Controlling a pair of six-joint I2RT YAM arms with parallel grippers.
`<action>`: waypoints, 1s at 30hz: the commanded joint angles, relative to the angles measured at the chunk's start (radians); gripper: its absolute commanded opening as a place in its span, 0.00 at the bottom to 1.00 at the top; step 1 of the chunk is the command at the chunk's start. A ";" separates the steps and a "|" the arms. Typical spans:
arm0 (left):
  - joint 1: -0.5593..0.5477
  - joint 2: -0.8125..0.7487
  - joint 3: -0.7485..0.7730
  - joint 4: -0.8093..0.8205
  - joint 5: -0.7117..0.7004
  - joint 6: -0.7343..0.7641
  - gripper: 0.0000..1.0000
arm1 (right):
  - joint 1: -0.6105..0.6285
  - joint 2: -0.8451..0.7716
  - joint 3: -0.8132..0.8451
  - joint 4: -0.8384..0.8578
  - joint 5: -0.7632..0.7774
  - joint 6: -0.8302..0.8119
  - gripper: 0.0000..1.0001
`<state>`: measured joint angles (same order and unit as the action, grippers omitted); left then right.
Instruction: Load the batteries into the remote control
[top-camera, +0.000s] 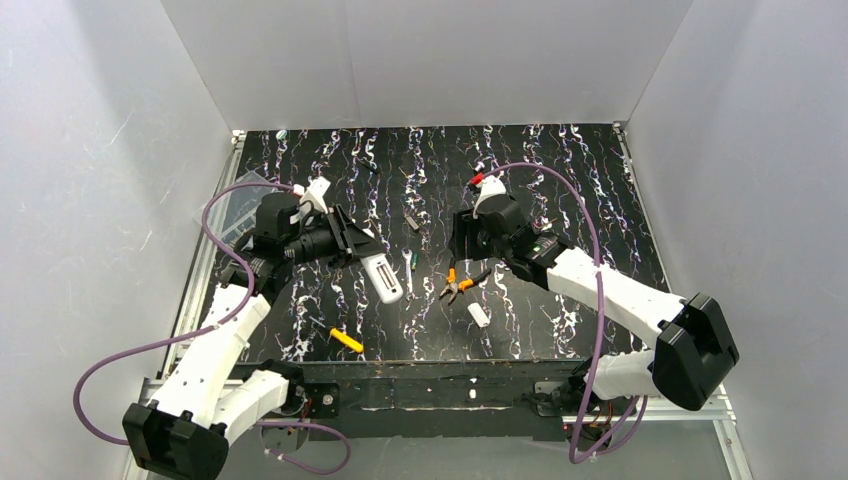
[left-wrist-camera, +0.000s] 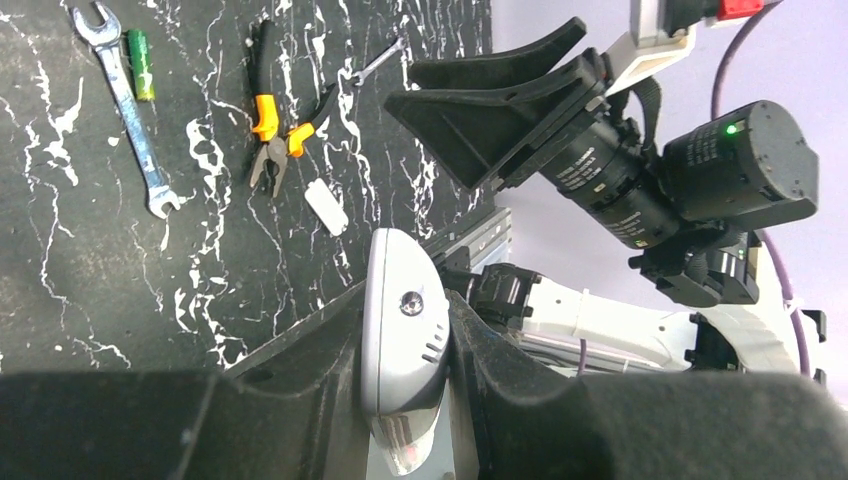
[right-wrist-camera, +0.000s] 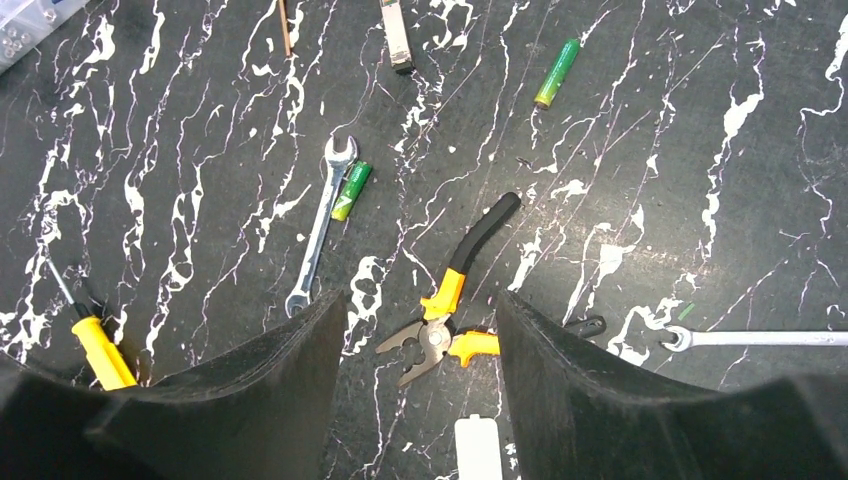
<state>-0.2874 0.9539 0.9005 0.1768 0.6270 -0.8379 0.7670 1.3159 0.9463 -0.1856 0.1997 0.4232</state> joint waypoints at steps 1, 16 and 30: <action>0.010 -0.011 0.003 0.073 0.055 -0.034 0.10 | 0.002 -0.020 0.018 0.001 0.019 -0.030 0.65; 0.015 -0.075 0.086 -0.165 -0.091 0.130 0.00 | -0.078 0.294 0.323 -0.153 -0.001 -0.012 0.62; 0.017 -0.099 0.059 -0.183 -0.088 0.108 0.00 | -0.187 0.667 0.670 -0.281 -0.023 0.046 0.57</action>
<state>-0.2768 0.8703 0.9520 -0.0021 0.4988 -0.7219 0.5831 1.9282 1.5127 -0.4175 0.1753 0.4290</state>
